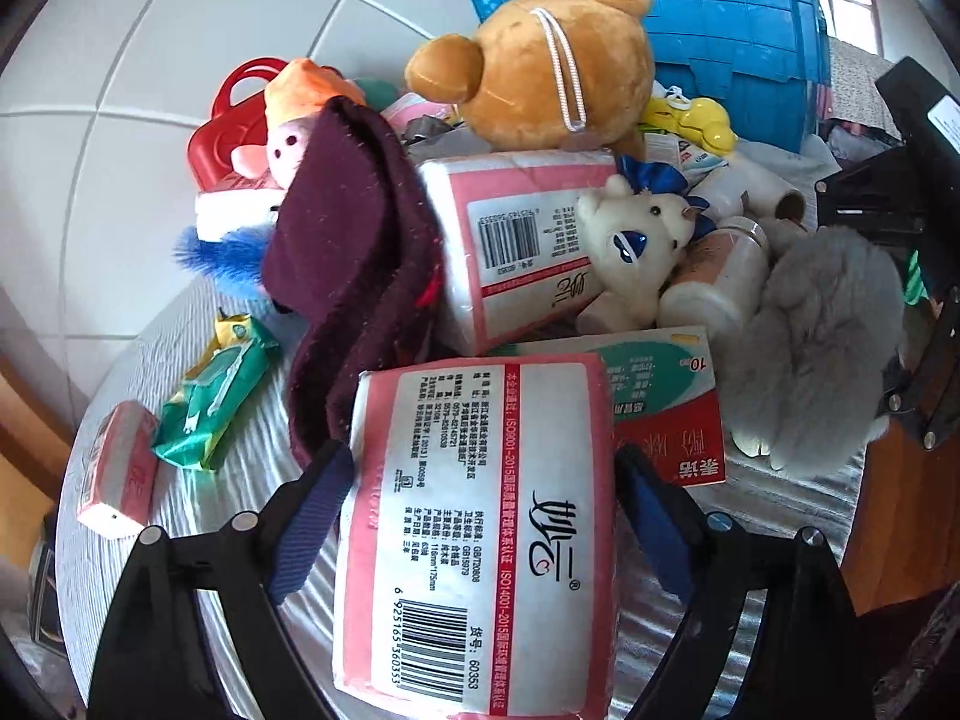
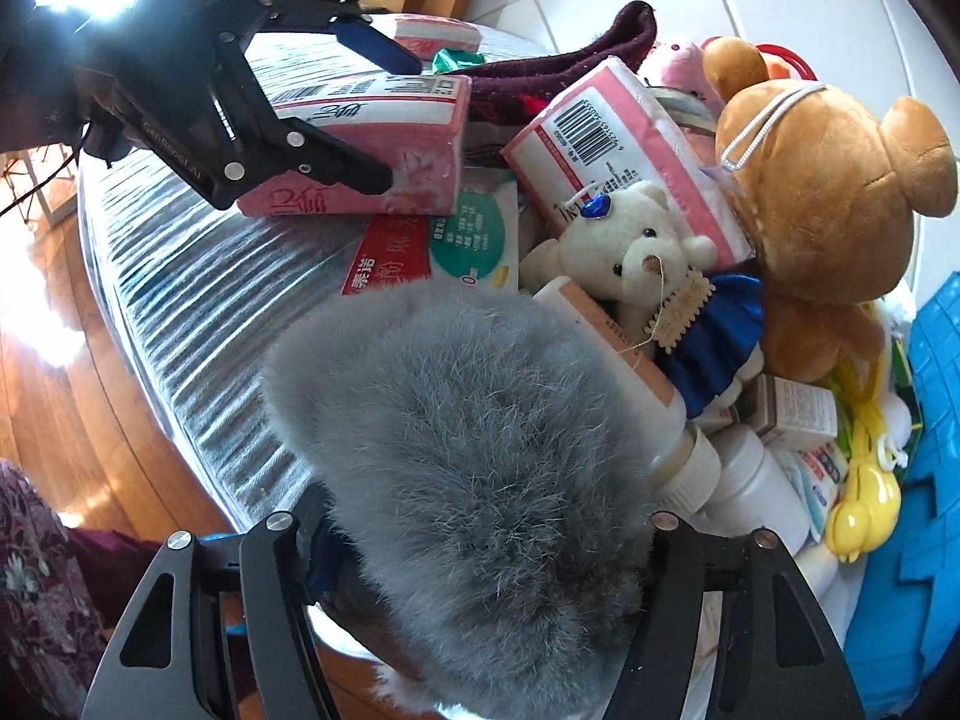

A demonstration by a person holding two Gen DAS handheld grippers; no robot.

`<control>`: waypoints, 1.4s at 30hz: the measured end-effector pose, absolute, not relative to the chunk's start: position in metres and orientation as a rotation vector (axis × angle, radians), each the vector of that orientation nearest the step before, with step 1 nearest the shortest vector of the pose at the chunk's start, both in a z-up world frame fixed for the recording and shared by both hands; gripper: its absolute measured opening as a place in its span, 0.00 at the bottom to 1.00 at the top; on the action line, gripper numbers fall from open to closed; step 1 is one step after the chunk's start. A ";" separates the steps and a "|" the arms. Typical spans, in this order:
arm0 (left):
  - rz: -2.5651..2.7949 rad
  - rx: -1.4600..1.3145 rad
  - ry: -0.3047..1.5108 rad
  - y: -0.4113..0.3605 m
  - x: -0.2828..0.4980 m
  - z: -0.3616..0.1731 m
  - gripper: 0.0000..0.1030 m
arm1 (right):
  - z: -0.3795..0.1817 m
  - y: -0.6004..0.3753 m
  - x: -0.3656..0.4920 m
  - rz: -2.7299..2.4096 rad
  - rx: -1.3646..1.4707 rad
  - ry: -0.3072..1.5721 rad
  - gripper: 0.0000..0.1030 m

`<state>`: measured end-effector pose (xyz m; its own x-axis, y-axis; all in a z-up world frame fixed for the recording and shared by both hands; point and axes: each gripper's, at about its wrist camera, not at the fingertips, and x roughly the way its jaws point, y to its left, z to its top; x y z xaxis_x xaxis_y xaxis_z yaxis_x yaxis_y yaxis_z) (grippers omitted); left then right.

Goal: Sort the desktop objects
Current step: 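Grasp the pink-and-white tissue pack with the left tool while the right tool grasps the grey plush, then carry the tissue pack and grey plush into the blue crate and release both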

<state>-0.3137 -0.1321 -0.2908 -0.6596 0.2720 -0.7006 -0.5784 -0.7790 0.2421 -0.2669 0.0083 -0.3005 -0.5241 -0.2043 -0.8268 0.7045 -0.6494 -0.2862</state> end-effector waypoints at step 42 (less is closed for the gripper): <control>2.649 -0.853 0.501 -0.134 -0.282 -0.181 0.87 | -0.174 0.050 -0.278 -2.631 0.990 0.471 0.33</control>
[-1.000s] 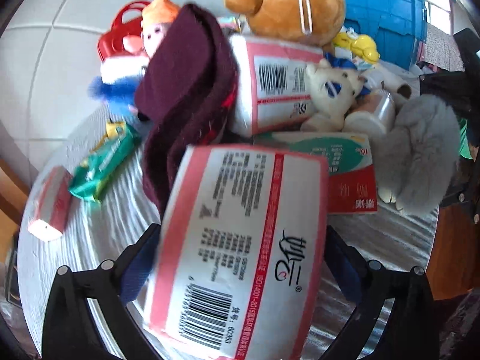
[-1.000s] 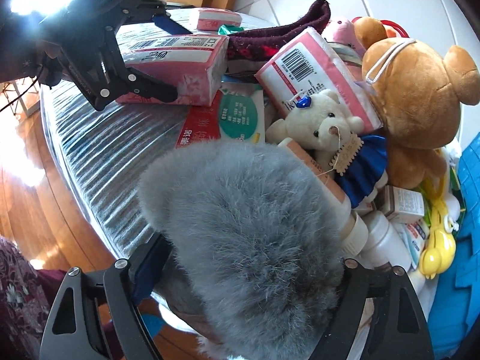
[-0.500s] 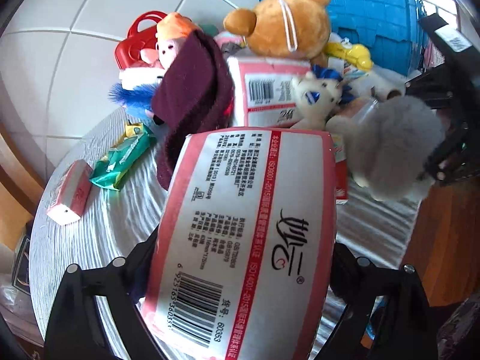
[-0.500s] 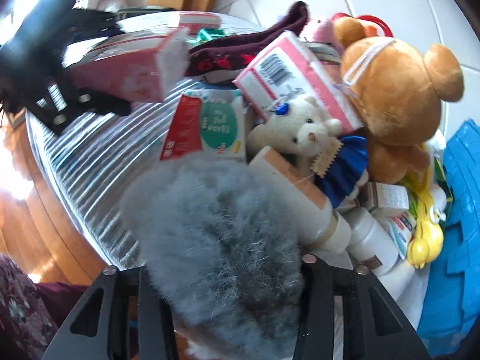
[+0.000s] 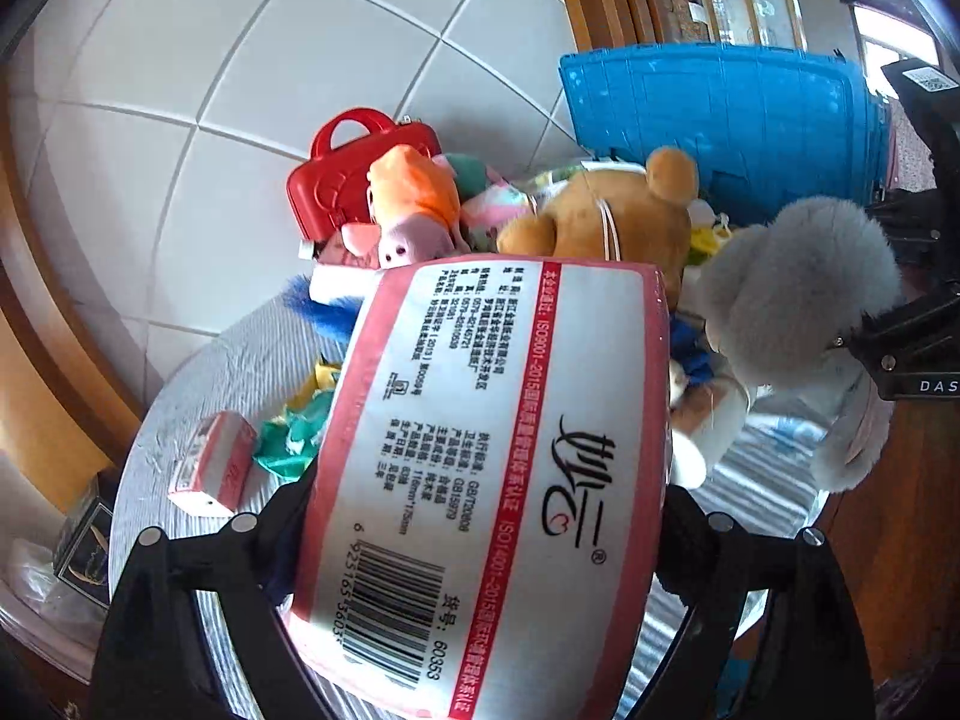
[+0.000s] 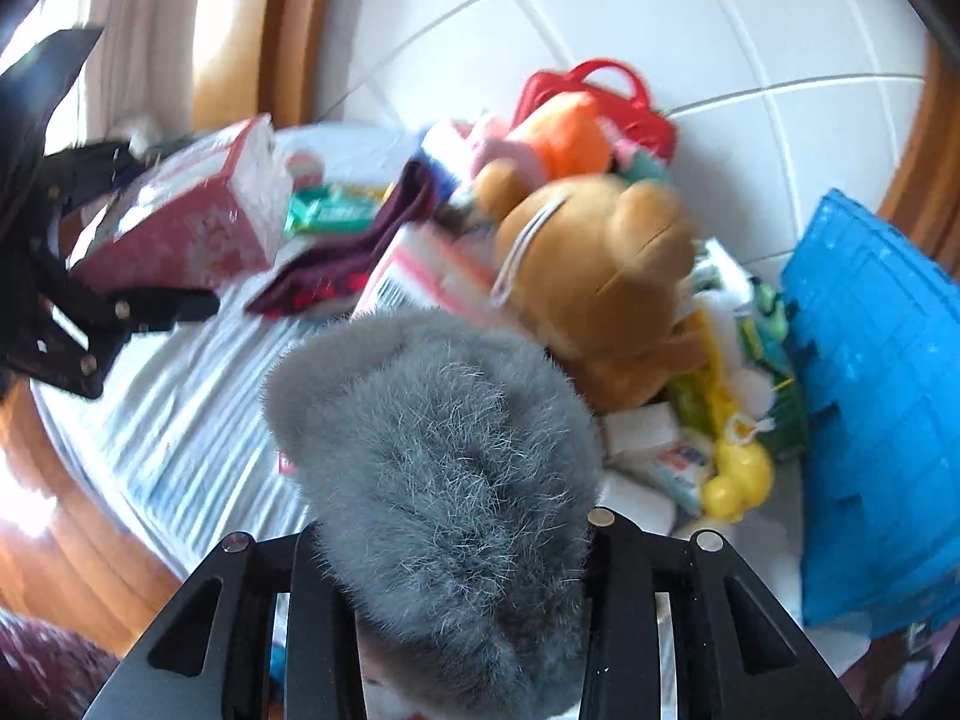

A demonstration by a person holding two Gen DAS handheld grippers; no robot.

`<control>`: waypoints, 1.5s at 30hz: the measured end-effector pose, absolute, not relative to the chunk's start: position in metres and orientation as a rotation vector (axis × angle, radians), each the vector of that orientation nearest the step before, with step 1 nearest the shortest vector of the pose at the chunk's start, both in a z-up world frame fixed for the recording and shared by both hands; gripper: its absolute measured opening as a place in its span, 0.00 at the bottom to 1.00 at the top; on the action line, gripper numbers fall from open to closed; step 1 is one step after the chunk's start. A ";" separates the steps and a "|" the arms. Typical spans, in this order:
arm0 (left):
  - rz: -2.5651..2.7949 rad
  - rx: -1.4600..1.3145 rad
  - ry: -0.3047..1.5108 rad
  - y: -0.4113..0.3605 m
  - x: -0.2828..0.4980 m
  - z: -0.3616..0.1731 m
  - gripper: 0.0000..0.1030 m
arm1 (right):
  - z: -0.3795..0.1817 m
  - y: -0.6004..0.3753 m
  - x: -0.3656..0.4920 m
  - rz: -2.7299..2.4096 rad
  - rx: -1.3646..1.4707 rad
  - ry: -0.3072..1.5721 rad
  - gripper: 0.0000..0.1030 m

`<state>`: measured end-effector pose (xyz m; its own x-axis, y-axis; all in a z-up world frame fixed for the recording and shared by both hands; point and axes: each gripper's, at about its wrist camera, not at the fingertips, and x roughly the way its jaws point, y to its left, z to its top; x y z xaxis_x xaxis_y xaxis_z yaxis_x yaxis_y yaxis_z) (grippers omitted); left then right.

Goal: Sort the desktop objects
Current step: 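Carry the tissue pack and grey plush into the blue crate and release both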

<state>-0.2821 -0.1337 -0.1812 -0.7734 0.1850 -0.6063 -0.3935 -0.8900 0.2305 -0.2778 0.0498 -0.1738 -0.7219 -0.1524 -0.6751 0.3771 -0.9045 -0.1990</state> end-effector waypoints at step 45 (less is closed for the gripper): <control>2.599 -0.386 0.431 0.348 -0.369 0.053 0.93 | 0.074 0.572 -0.376 -3.333 0.661 -0.039 0.41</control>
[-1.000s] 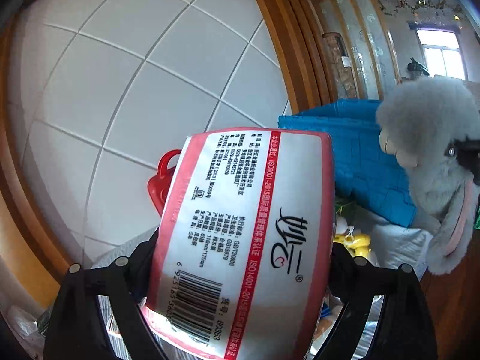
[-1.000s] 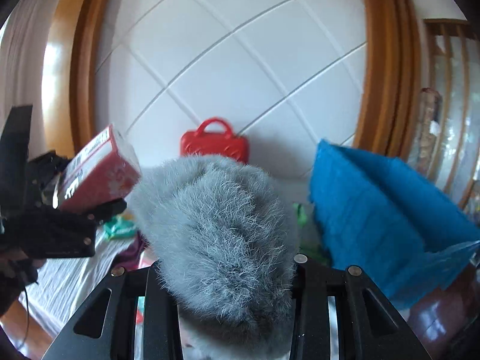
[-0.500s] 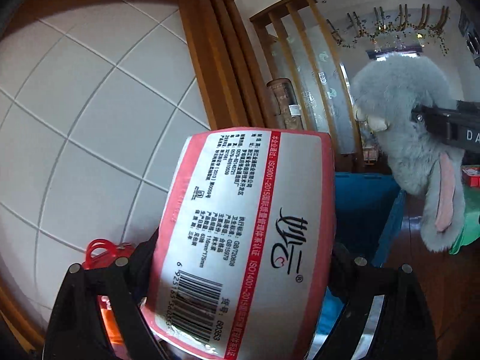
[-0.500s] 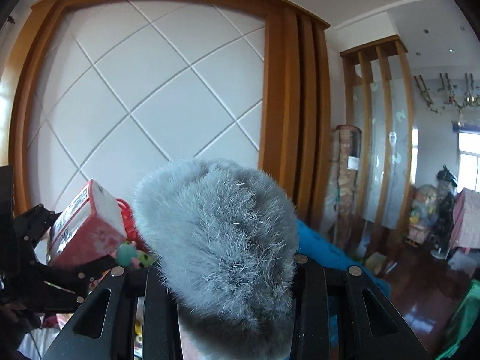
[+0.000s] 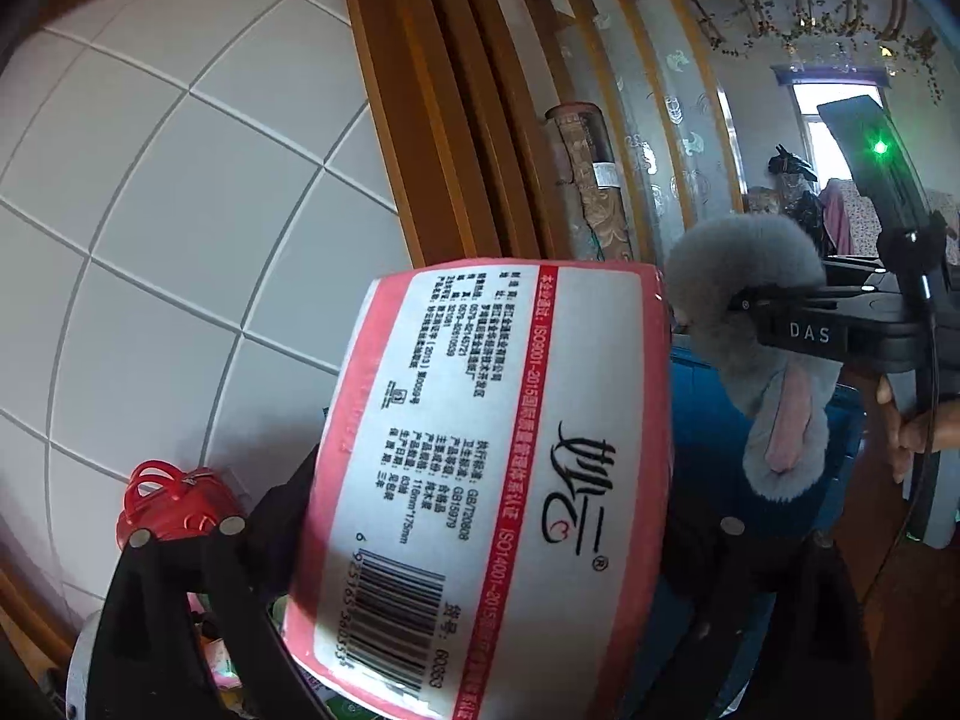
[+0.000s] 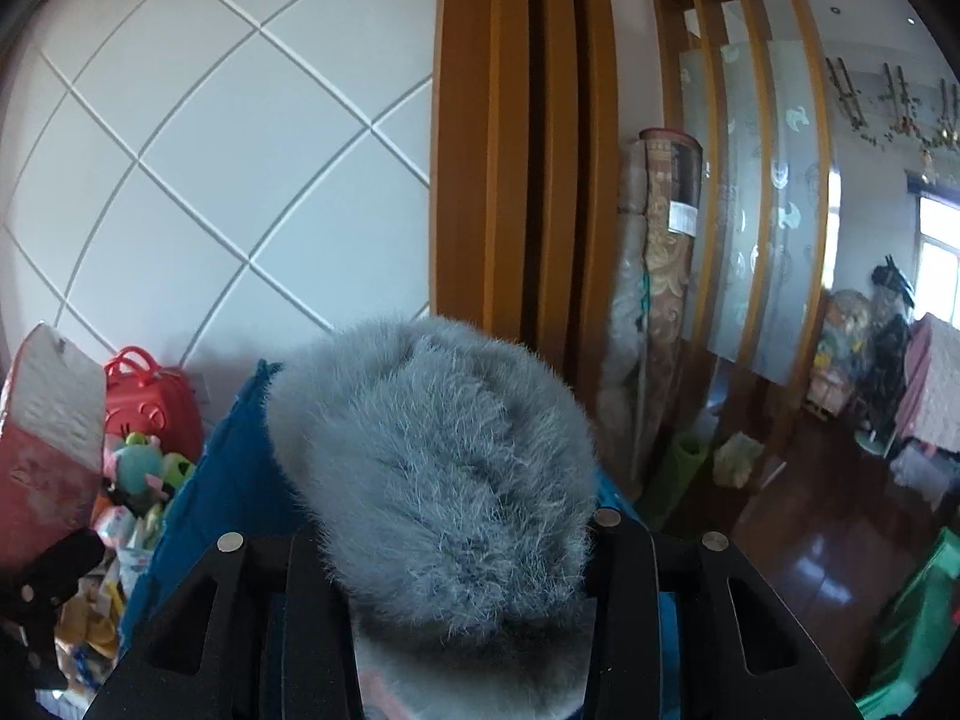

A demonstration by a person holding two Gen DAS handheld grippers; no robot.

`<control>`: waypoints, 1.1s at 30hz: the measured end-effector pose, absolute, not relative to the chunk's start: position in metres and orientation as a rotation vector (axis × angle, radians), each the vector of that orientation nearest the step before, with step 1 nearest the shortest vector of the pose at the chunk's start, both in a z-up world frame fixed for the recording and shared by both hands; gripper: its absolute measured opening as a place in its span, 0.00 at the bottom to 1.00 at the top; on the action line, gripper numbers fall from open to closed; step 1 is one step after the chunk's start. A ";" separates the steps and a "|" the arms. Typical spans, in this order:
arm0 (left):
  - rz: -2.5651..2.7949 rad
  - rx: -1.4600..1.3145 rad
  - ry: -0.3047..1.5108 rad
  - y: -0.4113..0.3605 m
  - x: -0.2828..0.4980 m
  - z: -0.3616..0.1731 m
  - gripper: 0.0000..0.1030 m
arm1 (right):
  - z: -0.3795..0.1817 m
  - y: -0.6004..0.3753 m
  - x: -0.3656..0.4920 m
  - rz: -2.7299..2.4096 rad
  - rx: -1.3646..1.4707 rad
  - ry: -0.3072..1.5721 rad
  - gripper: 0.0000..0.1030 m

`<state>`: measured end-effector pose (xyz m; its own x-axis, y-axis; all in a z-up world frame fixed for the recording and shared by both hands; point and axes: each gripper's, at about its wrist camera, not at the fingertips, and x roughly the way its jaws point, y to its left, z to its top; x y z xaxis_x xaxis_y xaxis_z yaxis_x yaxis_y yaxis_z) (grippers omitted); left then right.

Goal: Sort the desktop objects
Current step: 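Carry the tissue pack and grey plush into the blue crate and release both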

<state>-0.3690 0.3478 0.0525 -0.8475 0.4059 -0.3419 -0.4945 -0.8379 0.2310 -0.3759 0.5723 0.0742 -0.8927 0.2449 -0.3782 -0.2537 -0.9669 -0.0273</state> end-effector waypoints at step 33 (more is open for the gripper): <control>2.777 -0.308 0.431 0.319 -0.357 0.041 1.00 | 0.069 0.520 -0.286 2.920 -0.211 0.126 0.96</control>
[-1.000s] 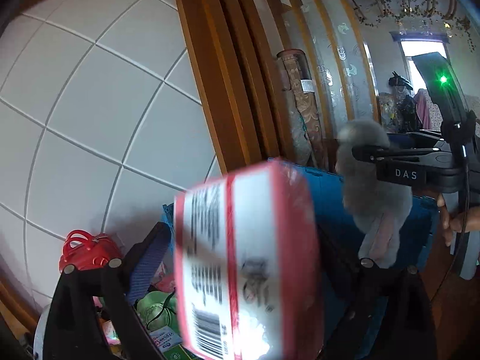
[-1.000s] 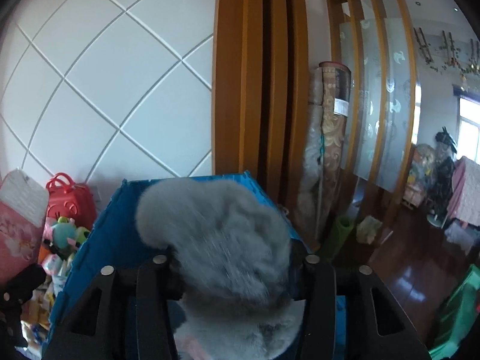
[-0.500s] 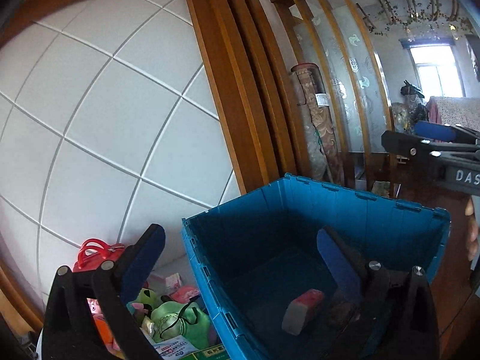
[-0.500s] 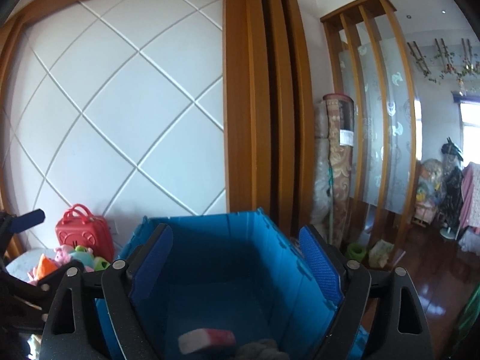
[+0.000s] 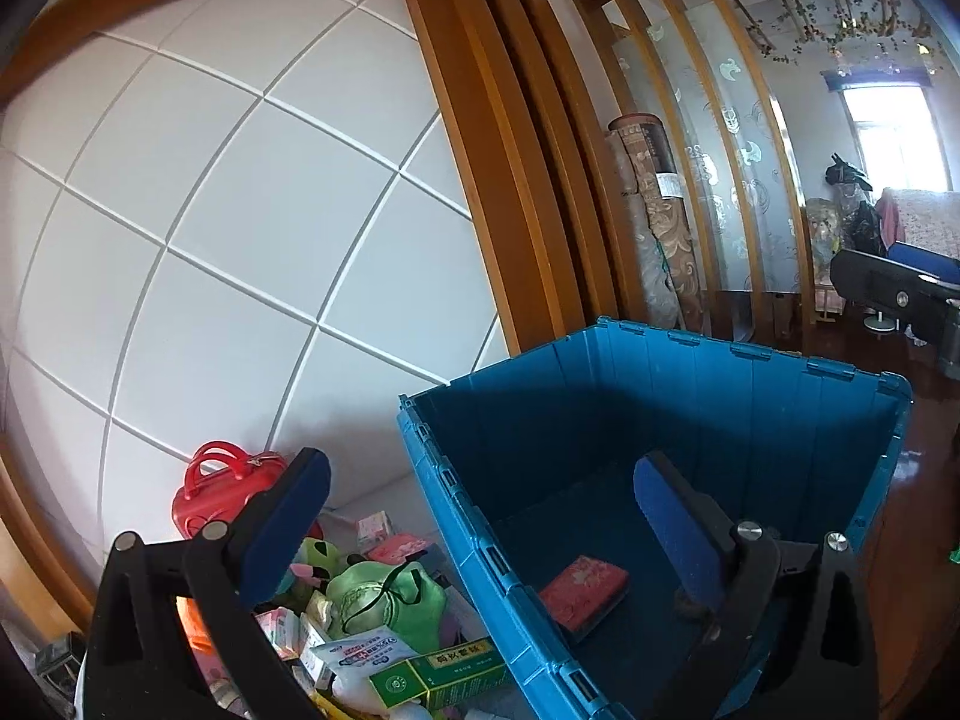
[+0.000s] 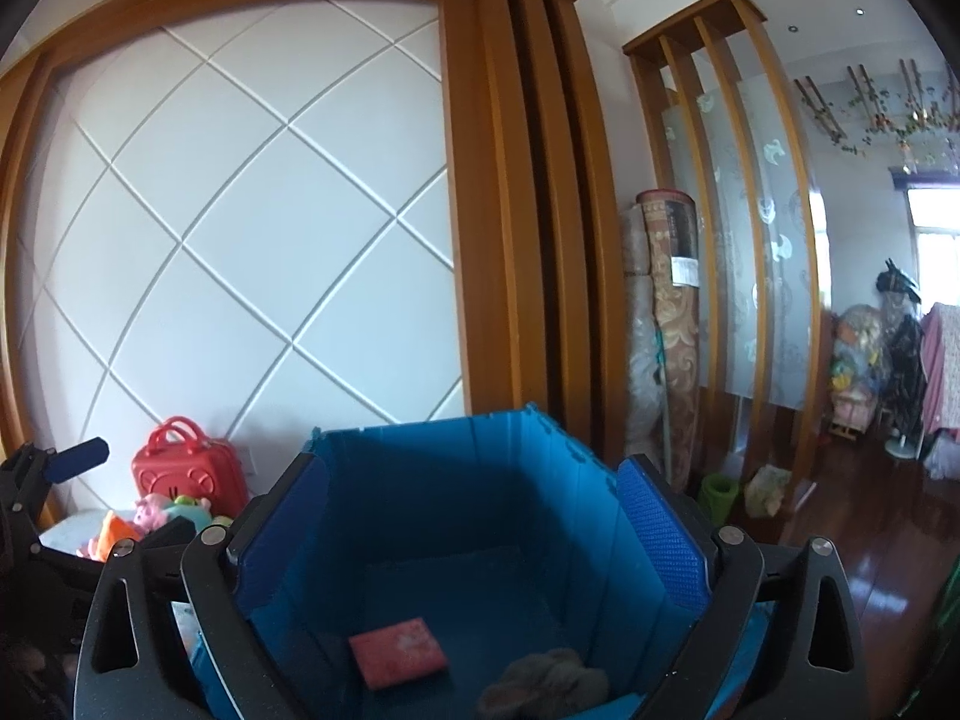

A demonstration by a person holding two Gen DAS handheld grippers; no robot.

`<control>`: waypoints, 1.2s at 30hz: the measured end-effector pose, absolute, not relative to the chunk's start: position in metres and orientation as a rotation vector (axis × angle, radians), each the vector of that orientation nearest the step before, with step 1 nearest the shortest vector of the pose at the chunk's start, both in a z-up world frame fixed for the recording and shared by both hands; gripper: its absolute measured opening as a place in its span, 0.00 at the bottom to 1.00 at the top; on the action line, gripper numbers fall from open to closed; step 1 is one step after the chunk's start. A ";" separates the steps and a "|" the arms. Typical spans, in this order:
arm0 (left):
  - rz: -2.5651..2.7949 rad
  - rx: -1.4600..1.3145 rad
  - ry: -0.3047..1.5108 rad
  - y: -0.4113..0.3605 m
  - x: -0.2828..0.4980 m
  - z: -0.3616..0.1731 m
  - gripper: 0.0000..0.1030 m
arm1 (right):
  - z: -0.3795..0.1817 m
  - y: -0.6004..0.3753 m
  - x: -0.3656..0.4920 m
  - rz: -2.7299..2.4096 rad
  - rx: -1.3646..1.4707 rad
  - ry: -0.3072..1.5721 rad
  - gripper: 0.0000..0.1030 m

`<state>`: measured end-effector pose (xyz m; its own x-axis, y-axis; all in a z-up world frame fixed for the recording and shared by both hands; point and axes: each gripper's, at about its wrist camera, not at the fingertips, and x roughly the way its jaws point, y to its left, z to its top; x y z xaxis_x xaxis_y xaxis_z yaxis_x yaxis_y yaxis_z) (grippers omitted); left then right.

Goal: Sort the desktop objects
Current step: 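Carry the tissue pack and grey plush into the blue crate and release both, then withdraw both tools from the crate back toward the heap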

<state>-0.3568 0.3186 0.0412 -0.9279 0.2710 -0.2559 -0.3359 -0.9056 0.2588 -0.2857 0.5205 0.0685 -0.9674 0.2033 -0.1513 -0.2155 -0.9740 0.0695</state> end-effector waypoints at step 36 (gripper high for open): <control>2.760 -0.492 0.455 0.091 -0.267 -0.050 1.00 | -0.021 0.268 -0.174 2.767 -0.484 0.059 1.00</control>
